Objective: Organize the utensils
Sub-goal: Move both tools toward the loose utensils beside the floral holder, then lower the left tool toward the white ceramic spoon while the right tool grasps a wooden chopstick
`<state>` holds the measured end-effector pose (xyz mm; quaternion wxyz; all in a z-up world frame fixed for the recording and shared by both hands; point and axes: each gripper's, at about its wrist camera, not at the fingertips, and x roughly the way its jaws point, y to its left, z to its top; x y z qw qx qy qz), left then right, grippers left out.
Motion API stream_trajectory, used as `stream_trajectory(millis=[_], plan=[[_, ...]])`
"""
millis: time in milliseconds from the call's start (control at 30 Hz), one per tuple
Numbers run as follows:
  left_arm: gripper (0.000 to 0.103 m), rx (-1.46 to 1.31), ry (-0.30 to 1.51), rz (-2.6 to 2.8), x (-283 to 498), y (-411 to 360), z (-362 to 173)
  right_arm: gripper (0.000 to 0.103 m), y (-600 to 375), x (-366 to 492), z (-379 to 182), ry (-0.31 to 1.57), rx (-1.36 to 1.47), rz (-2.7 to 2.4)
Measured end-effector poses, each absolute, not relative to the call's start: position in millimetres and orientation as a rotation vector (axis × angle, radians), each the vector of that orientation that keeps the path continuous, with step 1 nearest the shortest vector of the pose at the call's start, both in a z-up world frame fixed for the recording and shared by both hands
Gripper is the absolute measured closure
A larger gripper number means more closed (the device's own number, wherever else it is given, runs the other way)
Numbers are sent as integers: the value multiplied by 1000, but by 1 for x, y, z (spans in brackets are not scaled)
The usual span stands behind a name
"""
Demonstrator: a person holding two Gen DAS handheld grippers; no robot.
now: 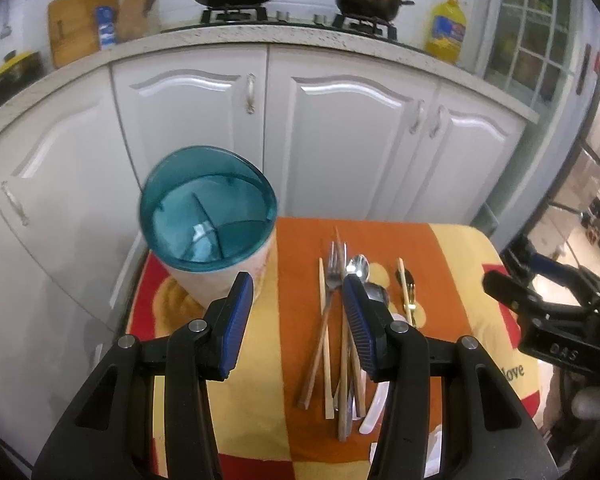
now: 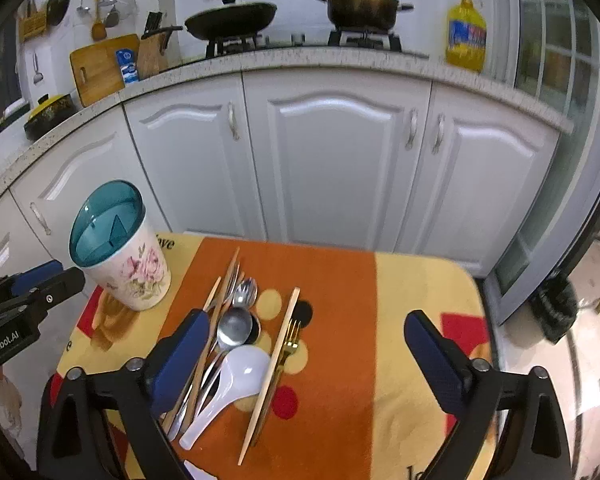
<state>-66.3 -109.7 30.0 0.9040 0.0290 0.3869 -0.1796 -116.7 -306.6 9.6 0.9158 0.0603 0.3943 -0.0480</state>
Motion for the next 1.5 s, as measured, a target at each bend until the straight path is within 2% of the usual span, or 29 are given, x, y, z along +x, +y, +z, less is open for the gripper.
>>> stream_trajectory(millis=[133,367,400,733,800,867,967,1067,1500], plan=[[57,94,832,-400,-63,-121,16,18,-311,-110,-11,854,154,-69],[58,155,905,-439,-48,-141,-18,45,-321,-88,-44,911,228,39],[58,166,910,-441,-45,-145,-23,47,-322,-83,-48,921,237,43],[77,225,1063,-449,-15,-163,-82,49,-327,-58,-72,964,280,75],[84,214,1095,-459,-13,-163,-91,49,-327,-56,-75,970,285,84],[96,185,1111,-478,-12,-161,-97,49,-328,-53,-79,977,293,85],[96,153,1109,-475,-13,-155,-95,49,-328,-50,-82,983,301,91],[96,139,1115,-482,-22,-146,-94,54,-326,-48,-83,987,294,102],[96,222,1170,-468,-88,-99,-89,54,-314,-38,-93,1018,261,135]])
